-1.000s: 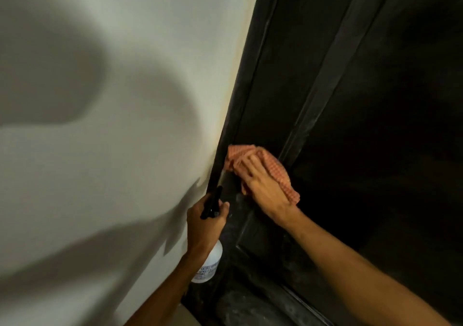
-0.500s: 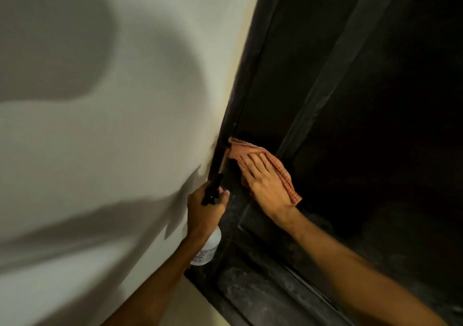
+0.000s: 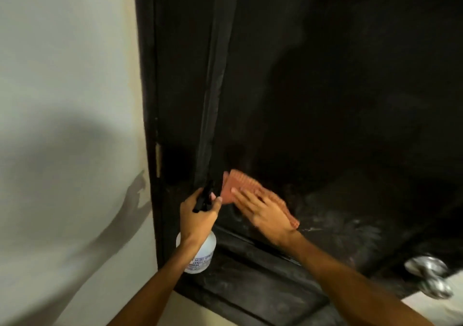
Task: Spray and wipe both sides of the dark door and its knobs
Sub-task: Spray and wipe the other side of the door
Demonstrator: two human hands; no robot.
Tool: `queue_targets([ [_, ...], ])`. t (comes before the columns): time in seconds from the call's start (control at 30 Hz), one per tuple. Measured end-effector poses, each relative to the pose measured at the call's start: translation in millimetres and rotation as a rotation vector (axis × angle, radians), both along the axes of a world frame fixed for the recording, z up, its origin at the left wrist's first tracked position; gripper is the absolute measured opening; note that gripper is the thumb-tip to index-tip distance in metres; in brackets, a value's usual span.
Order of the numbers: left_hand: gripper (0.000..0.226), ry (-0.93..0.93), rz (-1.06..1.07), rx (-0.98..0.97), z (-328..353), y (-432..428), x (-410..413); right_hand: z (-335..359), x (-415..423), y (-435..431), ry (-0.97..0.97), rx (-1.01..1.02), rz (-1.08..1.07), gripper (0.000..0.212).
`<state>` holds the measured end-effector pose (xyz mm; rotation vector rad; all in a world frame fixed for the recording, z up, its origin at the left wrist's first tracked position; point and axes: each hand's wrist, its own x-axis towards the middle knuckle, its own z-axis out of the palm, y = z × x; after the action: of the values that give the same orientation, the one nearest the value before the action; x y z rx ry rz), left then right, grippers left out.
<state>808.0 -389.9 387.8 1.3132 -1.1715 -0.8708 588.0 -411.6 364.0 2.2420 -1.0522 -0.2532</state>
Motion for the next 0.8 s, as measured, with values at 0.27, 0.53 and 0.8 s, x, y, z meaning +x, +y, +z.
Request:
queue_targets([
  [0.27,0.015,-0.025,-0.148,-0.064,20,13,-63,62,-92,54,-0.554,-0.44,-0.183,0.048],
  [0.53,0.021,-0.092,-0.34,-0.138,27,45,-137,16,-144,135,-1.006,-0.411,-0.478,0.08],
  [0.8,0.027,-0.151,-0.508,-0.182,24,77,-212,46,-185,159,-1.376,-0.841,-0.597,0.059],
])
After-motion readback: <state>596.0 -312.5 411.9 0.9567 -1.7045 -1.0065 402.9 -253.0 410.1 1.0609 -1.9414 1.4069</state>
